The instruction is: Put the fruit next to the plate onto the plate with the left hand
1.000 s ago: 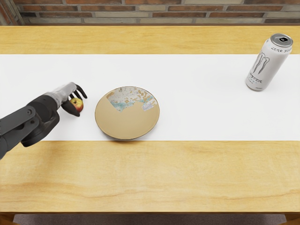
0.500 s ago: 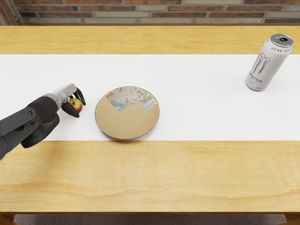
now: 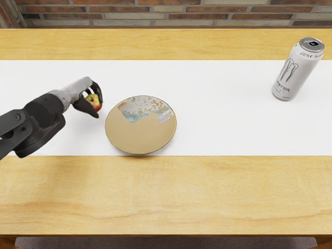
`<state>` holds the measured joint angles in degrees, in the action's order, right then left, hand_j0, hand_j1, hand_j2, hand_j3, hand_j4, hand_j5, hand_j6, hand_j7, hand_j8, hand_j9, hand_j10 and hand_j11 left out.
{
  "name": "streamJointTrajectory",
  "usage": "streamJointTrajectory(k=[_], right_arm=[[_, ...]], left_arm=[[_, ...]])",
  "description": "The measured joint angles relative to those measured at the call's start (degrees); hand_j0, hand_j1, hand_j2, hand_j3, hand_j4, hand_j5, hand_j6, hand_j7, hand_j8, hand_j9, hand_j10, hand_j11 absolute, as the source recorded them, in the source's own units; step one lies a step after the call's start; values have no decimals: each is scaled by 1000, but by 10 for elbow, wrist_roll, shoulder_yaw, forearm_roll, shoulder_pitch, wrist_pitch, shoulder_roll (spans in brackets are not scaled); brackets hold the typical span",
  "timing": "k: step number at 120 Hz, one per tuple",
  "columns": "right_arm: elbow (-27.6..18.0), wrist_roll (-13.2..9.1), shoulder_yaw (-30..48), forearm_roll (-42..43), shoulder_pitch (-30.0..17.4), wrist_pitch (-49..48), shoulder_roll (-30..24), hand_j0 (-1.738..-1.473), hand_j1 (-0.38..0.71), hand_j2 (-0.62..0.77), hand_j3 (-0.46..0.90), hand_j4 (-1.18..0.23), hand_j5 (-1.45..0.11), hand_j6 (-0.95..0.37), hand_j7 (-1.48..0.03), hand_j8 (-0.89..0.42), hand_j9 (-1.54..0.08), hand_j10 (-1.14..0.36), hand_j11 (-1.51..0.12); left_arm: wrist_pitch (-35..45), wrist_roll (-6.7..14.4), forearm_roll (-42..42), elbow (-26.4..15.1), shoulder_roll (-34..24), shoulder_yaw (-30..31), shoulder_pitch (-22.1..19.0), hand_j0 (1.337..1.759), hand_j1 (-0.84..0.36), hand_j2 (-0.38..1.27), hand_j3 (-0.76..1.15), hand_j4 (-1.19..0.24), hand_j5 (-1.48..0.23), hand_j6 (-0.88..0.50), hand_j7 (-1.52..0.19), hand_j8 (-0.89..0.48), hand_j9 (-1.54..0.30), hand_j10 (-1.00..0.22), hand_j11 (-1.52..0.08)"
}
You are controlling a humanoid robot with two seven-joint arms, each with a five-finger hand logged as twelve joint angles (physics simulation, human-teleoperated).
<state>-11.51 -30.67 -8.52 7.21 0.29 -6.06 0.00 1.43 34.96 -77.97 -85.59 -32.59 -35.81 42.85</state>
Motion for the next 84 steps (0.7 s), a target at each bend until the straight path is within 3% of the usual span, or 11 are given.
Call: streamJointTrajectory(k=[34, 84], right_arm=[[0, 0, 0, 0, 2, -1, 0, -1658, -349, 0, 0, 0, 0, 1, 0, 1, 0, 1, 0], [-1, 0, 1, 0, 3, -1, 0, -1658, -349, 0, 0, 0, 0, 1, 0, 1, 0, 1, 0]], left_arm=[[-6, 0, 37, -55, -21, -6, 32, 1644, -368, 431, -7, -817, -1246, -260, -1200, -239, -1221, -619, -1195], [-20, 0, 40, -69, 51, -2, 45, 1644, -359, 402, -1, -819, -1248, -271, -1200, -249, -1225, -620, -1196]])
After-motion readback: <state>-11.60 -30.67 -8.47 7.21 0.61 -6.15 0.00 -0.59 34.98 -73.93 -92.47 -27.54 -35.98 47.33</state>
